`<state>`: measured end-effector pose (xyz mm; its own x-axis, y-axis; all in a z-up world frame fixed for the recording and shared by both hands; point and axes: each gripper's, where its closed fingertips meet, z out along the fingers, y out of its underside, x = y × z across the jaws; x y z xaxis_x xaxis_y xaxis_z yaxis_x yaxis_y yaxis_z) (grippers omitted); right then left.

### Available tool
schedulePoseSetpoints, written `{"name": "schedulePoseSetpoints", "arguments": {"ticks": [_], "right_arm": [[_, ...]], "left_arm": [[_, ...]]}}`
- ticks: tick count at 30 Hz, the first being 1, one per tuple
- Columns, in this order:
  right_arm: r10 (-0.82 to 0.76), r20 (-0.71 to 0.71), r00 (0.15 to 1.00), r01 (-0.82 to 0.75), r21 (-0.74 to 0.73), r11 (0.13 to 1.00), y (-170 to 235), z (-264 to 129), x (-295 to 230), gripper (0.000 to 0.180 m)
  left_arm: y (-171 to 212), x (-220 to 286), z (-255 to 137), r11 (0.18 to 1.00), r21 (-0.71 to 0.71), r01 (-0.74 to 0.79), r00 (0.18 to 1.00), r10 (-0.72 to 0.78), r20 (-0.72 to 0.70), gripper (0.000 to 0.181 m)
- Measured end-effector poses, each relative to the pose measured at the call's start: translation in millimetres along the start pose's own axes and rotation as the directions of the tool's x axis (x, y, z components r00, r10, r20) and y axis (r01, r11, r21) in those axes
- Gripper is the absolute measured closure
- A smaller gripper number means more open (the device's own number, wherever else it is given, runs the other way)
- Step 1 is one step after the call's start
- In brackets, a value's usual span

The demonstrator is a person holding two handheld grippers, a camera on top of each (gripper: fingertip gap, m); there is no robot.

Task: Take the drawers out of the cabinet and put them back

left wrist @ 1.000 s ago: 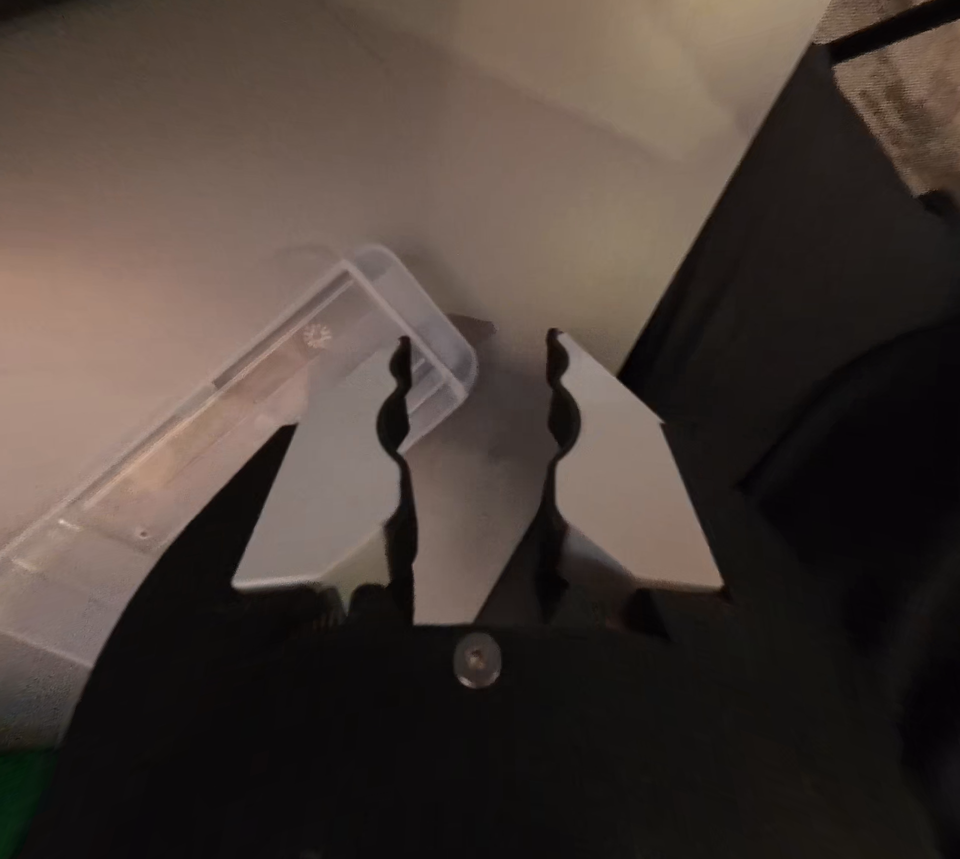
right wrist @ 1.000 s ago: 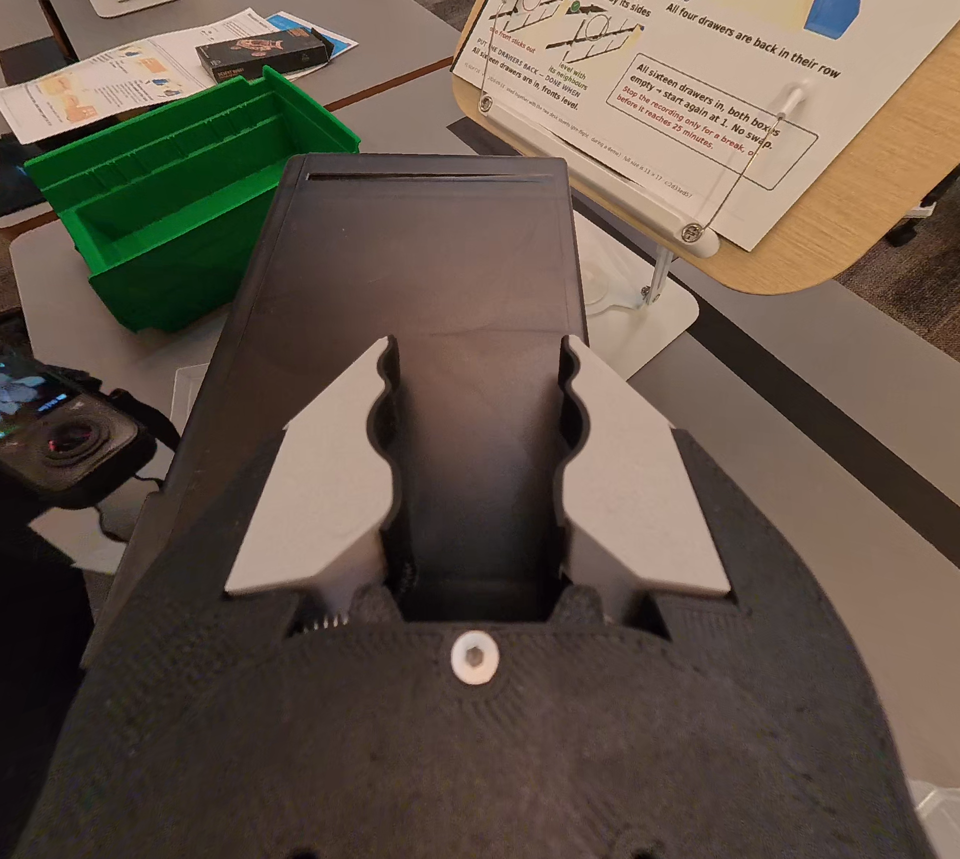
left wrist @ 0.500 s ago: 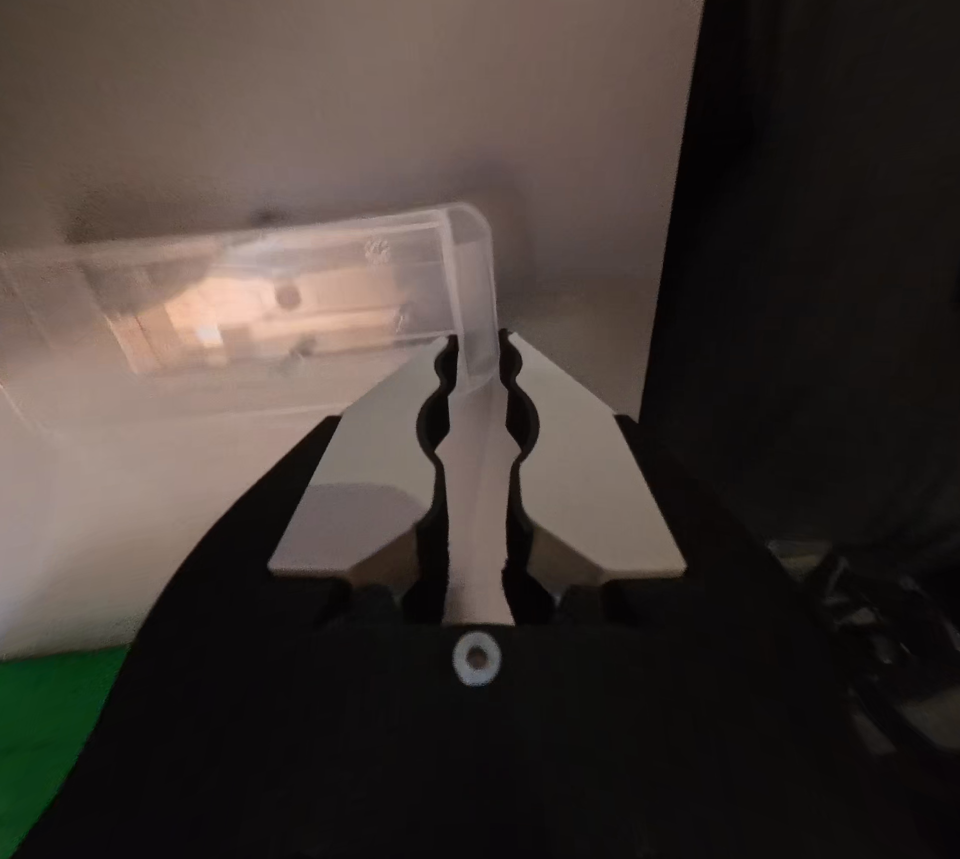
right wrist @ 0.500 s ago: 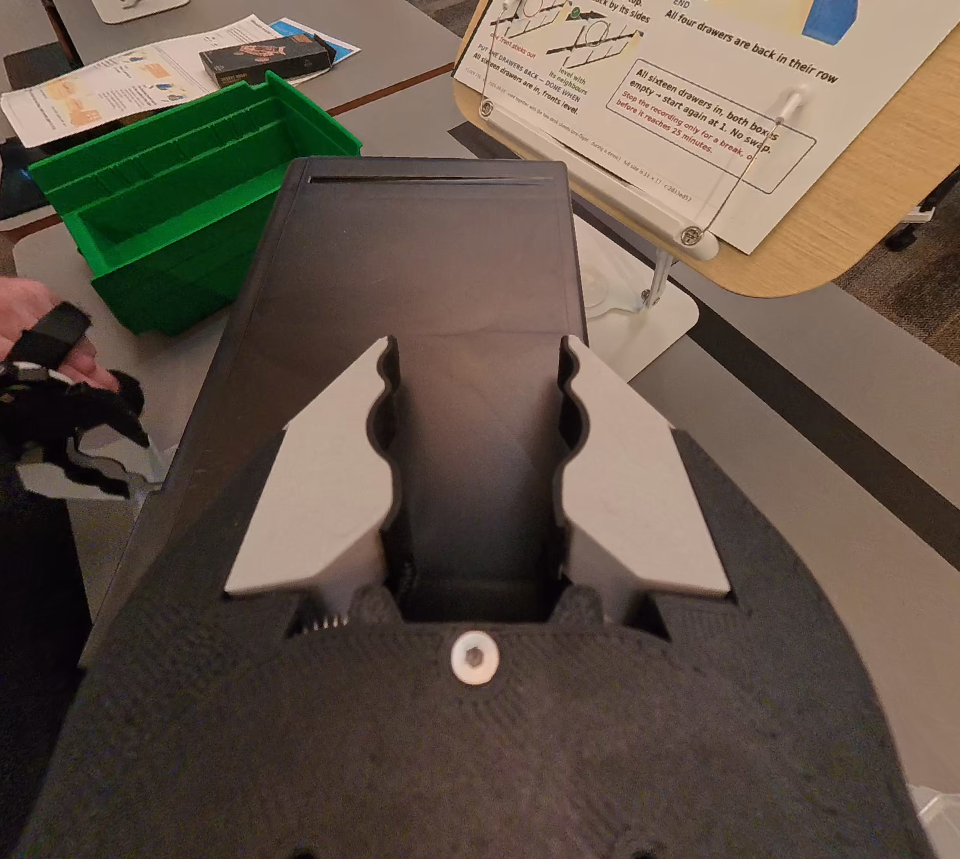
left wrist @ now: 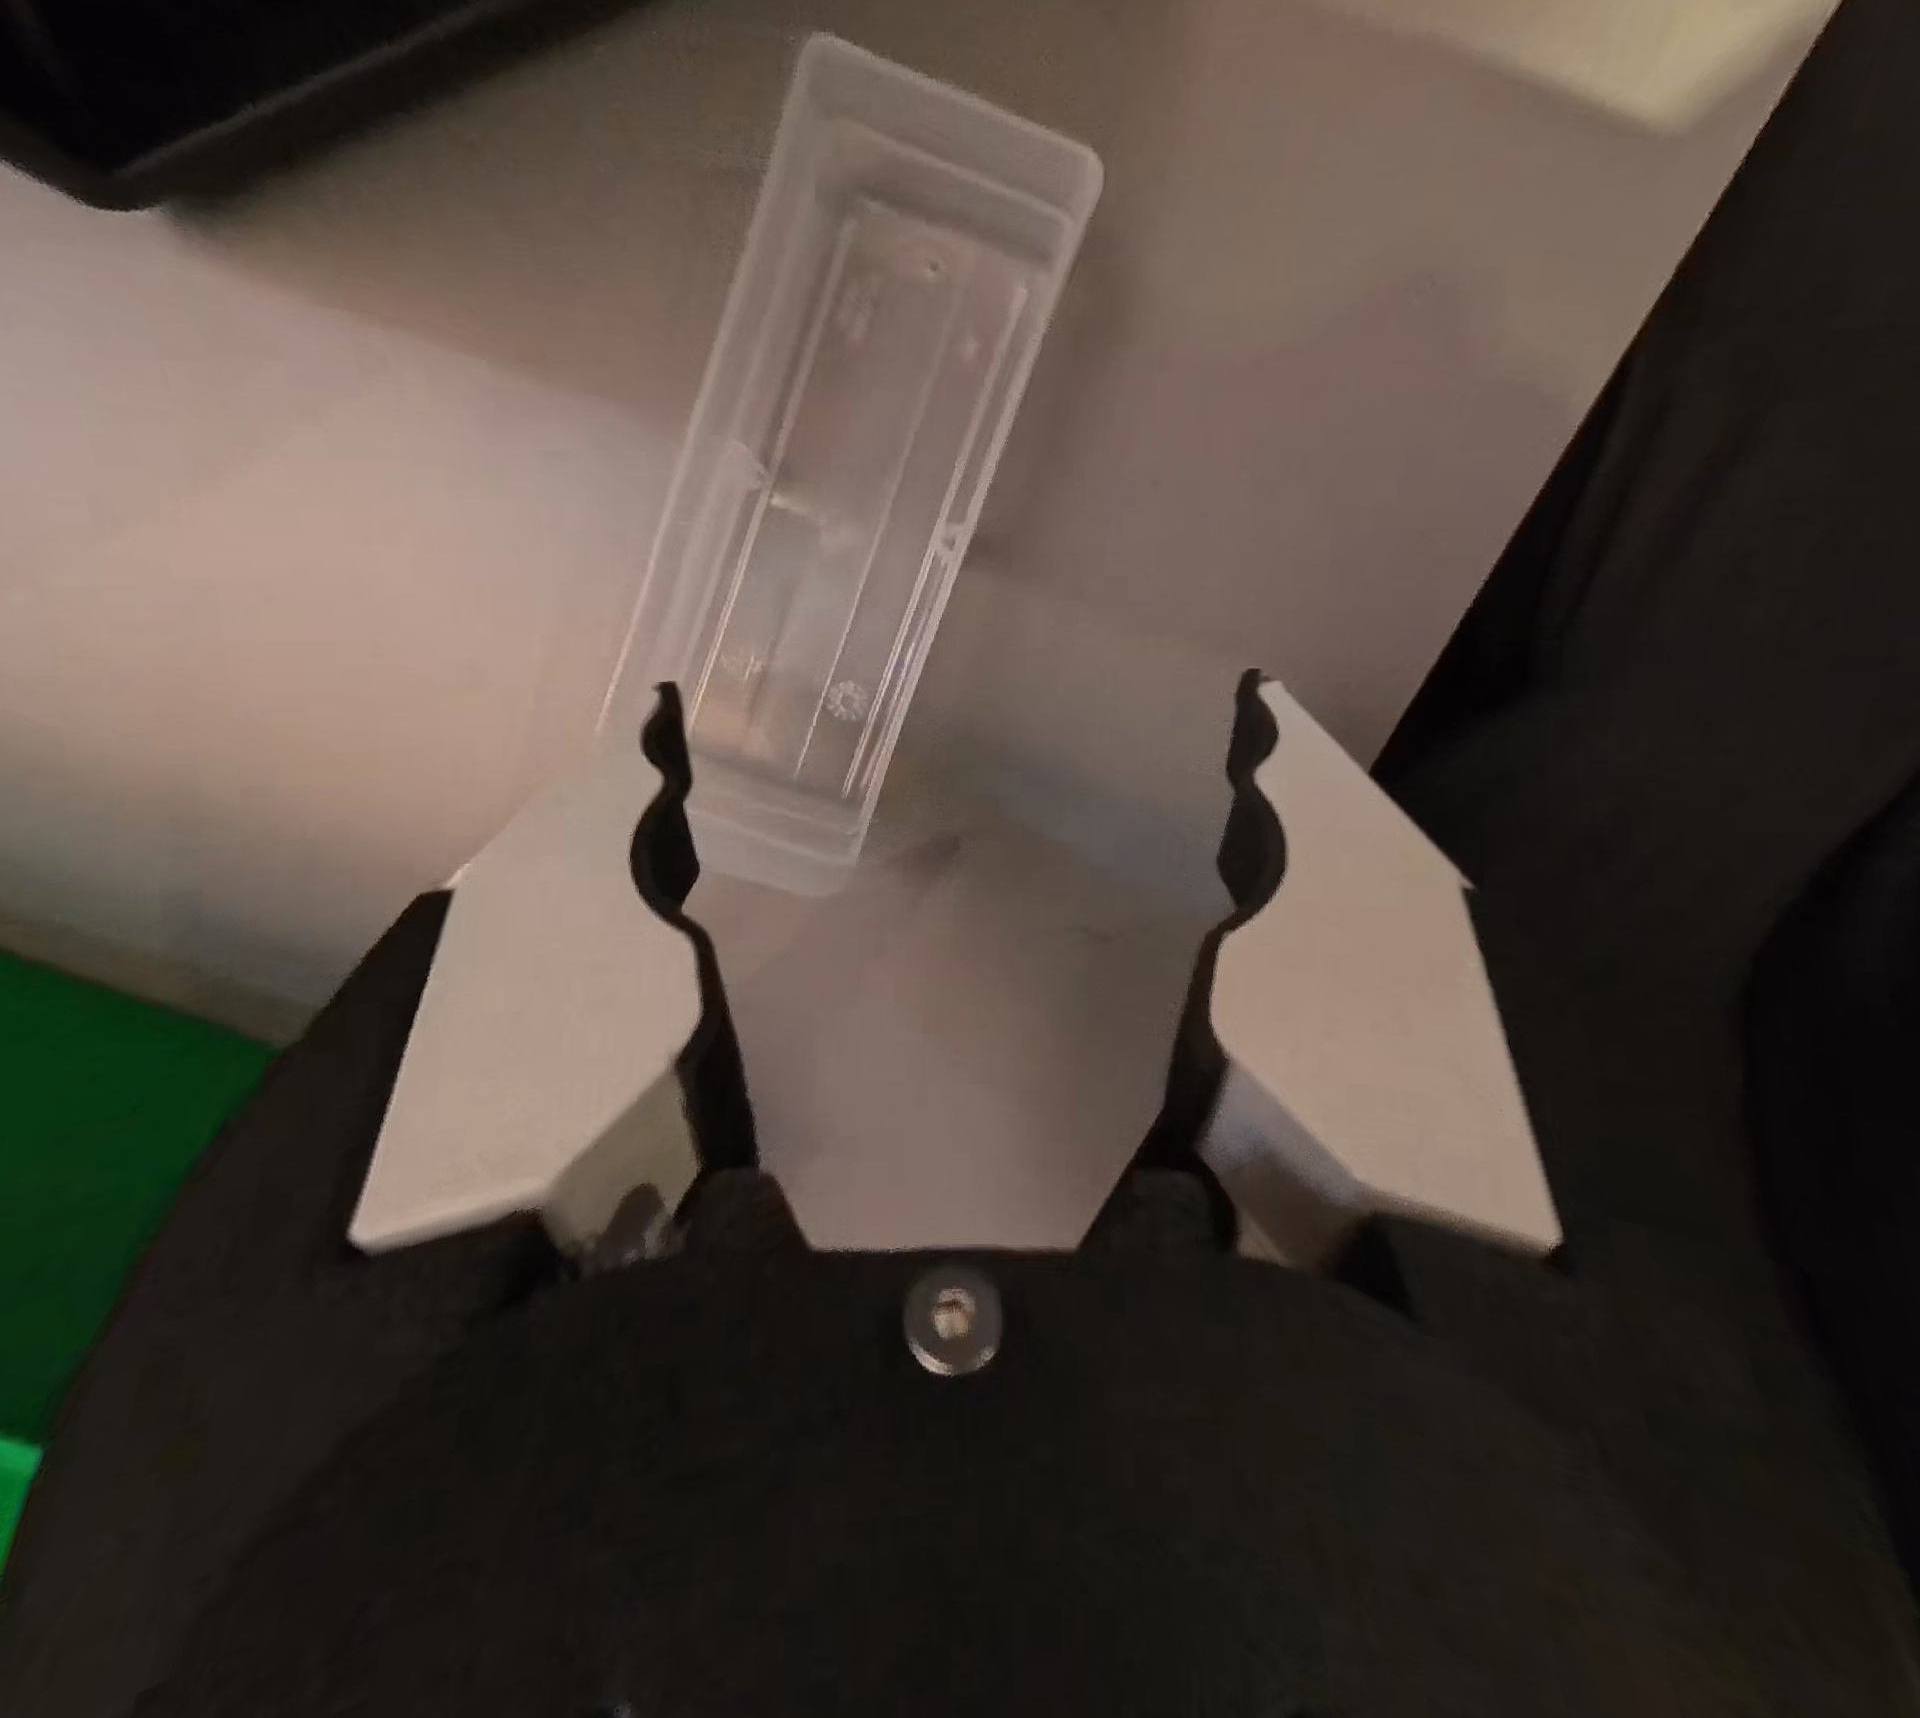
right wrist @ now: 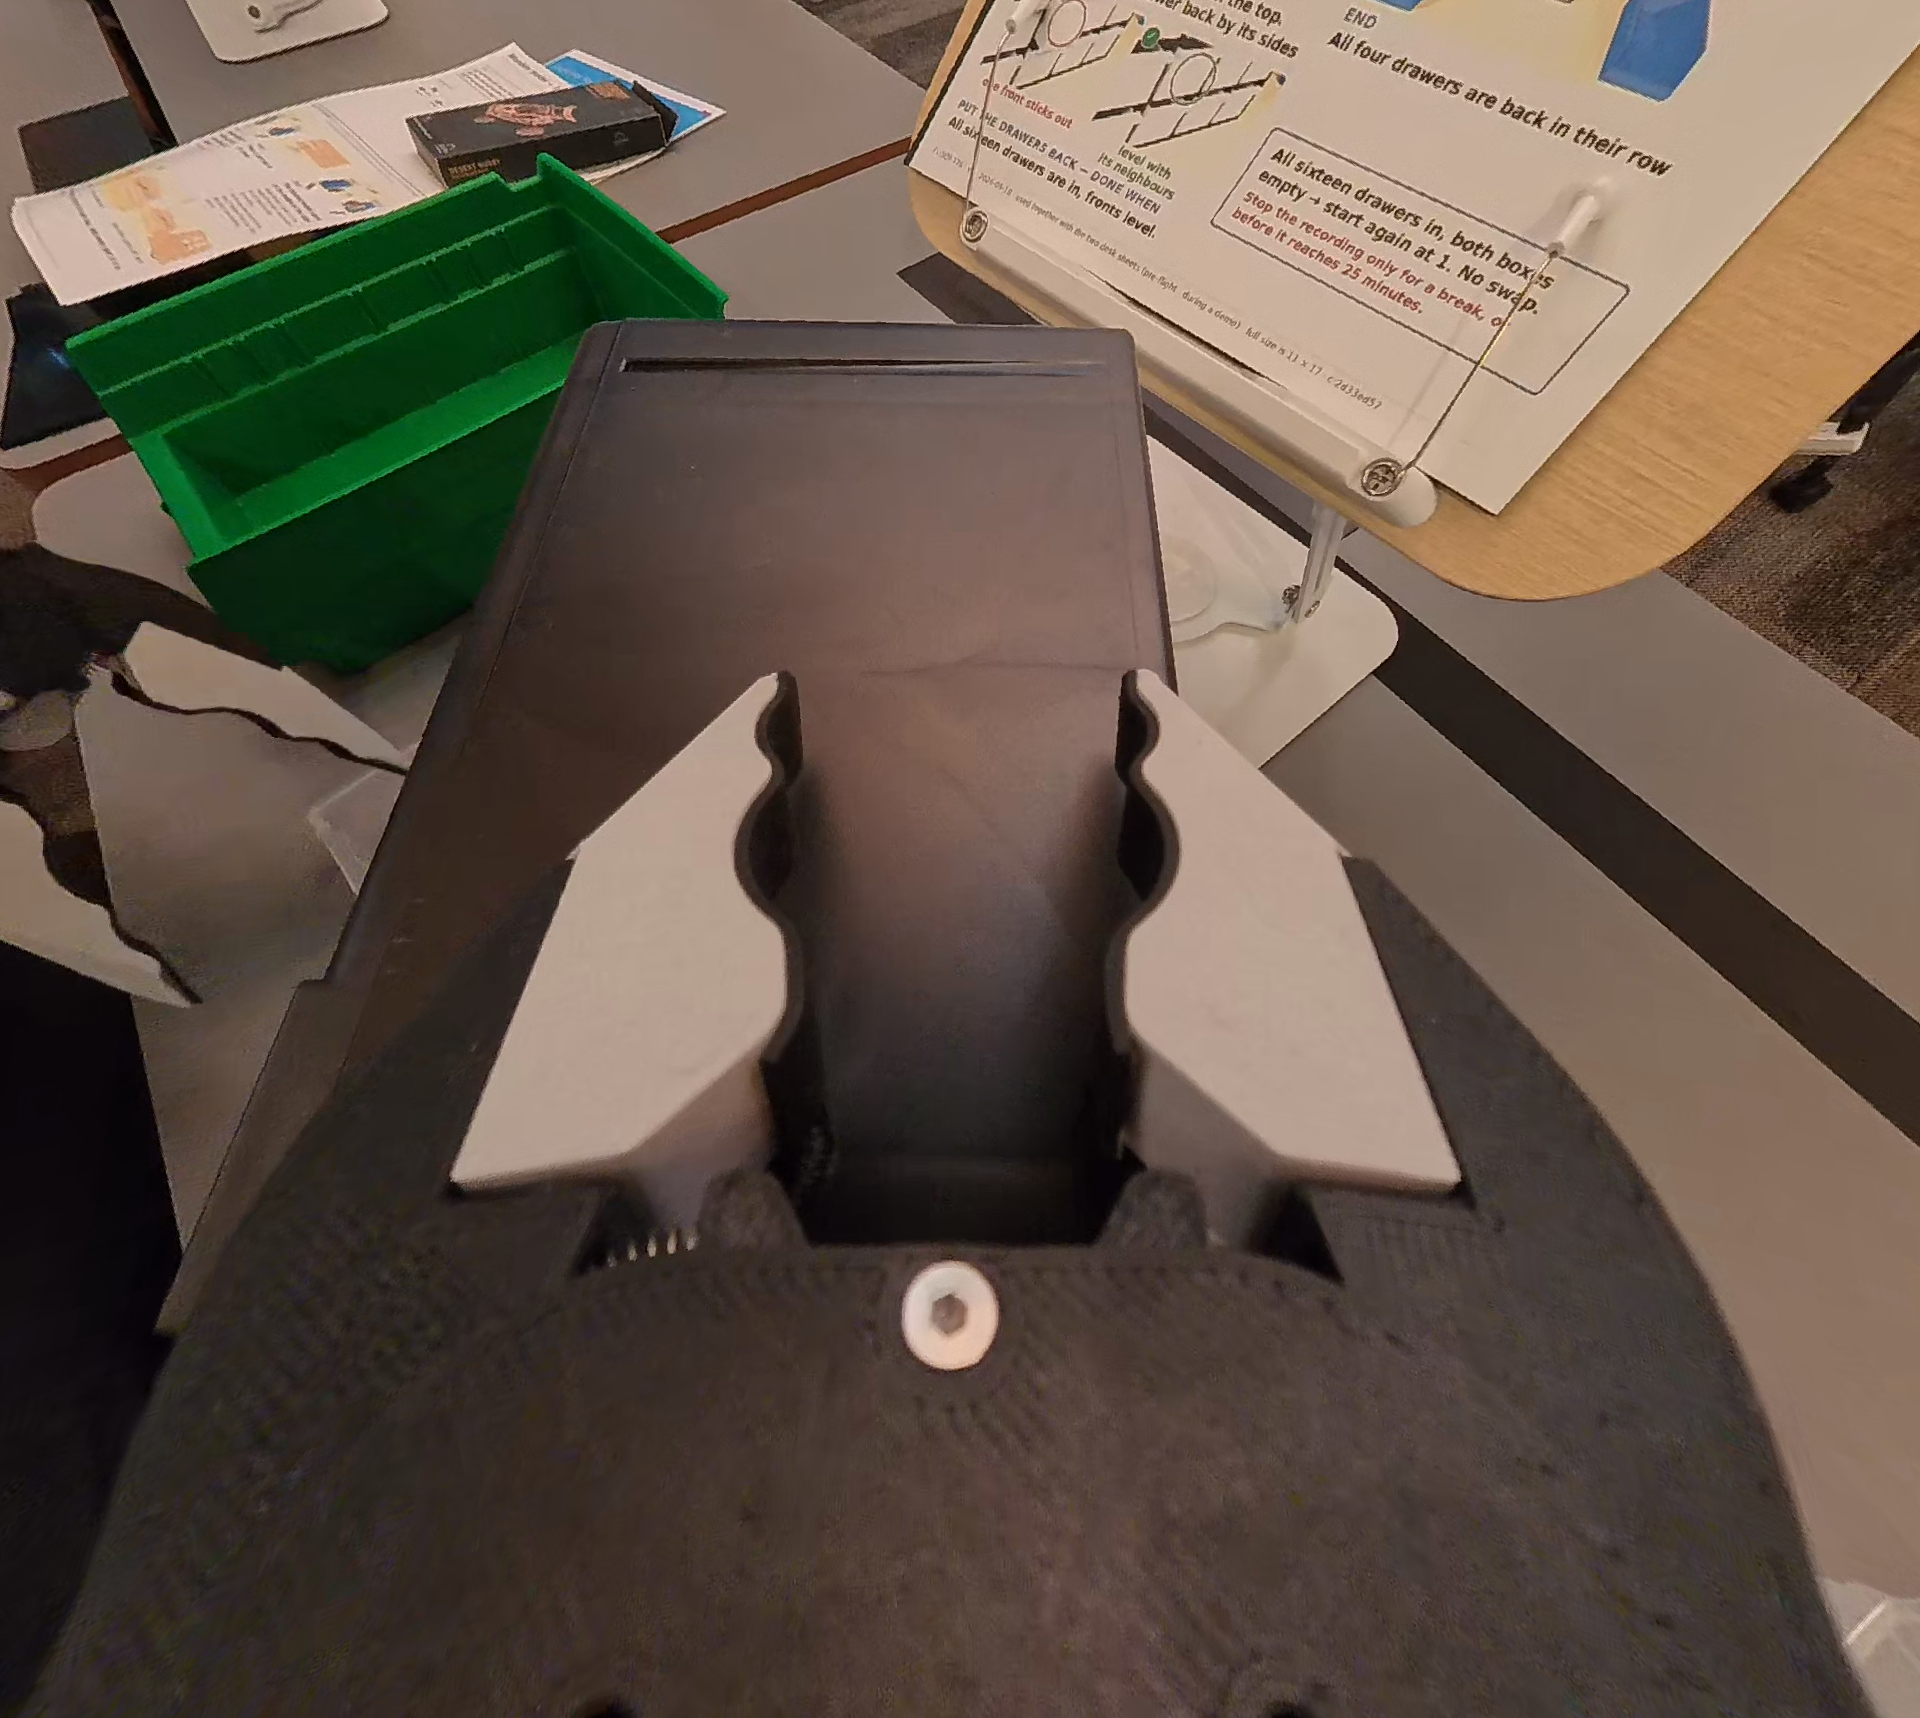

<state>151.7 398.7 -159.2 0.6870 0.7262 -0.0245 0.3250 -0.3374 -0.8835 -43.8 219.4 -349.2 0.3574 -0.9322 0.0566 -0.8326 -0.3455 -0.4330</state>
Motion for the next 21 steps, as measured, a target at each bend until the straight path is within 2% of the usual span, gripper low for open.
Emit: {"name": "schedulePoseSetpoints", "arguments": {"ticks": [4,9,12,21], "right_arm": [[0.001,-0.001,1.0,-0.001,0.0,1.0,0.1,0.0,0.0,0.119],[0.001,-0.001,1.0,-0.001,0.0,1.0,-0.1,-0.1,0.1,0.119],[0.002,-0.002,1.0,-0.002,0.0,1.0,-0.1,-0.1,0.2,0.119],[0.002,-0.002,1.0,-0.002,0.002,1.0,-0.2,-0.2,0.3,0.119]], "left_arm": [[-6.8,1.0,-1.6,0.993,0.046,0.107,0.994,-0.107,-0.02,0.053],[1.8,7.0,12.8,0.98,0.006,0.197,0.979,-0.196,-0.061,0.041],[3.0,7.3,18.9,0.97,-0.007,0.243,0.967,-0.243,-0.073,0.045],[7.3,-11.2,26.6,0.963,-0.042,0.268,0.963,-0.267,0.02,0.06]]}}
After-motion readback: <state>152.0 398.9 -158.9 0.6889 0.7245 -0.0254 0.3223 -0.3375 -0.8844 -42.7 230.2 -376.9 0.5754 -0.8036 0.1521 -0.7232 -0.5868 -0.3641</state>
